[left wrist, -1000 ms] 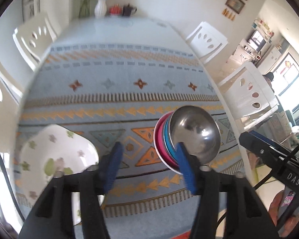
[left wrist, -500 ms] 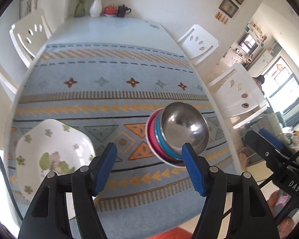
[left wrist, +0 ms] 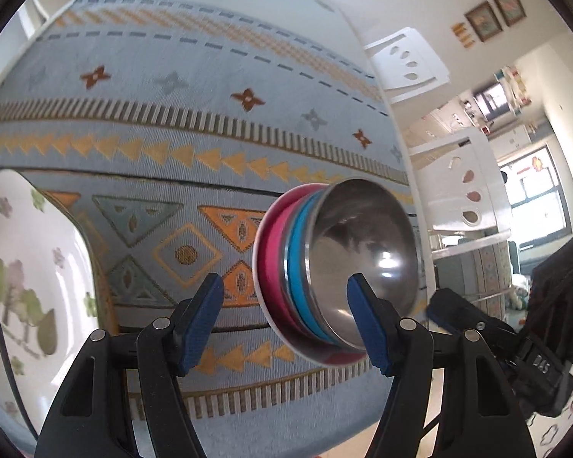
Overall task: Organize plates and bowls
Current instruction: 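Carry the nested bowl stack with both grippers toward the white floral plates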
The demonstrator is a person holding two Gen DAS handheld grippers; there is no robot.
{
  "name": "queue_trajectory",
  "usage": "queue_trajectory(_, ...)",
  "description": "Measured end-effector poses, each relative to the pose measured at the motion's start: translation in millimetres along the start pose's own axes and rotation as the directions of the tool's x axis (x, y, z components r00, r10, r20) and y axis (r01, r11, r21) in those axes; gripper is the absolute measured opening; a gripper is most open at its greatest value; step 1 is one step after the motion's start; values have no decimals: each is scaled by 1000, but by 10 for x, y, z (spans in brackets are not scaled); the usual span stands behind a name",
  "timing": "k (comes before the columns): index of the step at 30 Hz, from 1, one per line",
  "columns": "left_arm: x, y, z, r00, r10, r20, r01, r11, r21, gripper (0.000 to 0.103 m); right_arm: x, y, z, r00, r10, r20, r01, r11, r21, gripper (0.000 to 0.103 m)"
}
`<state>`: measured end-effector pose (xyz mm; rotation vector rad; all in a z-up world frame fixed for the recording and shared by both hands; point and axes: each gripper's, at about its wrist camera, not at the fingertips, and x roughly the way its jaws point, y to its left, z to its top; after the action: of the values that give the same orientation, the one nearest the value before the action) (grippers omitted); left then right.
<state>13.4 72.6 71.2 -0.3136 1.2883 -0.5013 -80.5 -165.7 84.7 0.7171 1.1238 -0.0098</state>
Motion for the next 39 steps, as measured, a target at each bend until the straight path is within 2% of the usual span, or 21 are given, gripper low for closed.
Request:
queue_trajectory(4,149,38,20,999,22,-23,-22,1000,-16,64,258,-195,59,996,73,-61,-68,995,74,89)
queue_trajectory(9,262,88,22,999,3,-35,-4,999,-45,64,469,-266,64,979,157,-132,-147,986,82,89)
queue_trajectory(21,393,125,23,999,-15,-32,13,997,-74,63,640,-230,90,981,107,-164,-109,994,-2,89)
queue_trajectory(26,427,163,34,999,-19,-33,16,996,-91,62,723,-240,118,978,112,-178,-115,993,-5,79)
queue_trajectory(28,442,160,33,999,-20,-33,17,996,-91,61,742,-234,123,977,116,-177,-120,993,-9,70)
queue_trajectory(34,499,149,24,999,-29,-34,25,995,-96,52,826,-236,128,974,132,-186,-135,991,-6,67)
queue_trajectory(36,515,146,19,999,-38,-36,34,995,-95,40,841,-235,129,973,139,-187,-143,990,-6,64)
queue_trajectory(39,497,126,4,999,-28,-19,27,997,-73,38,861,-229,123,972,143,-187,-147,989,-7,61)
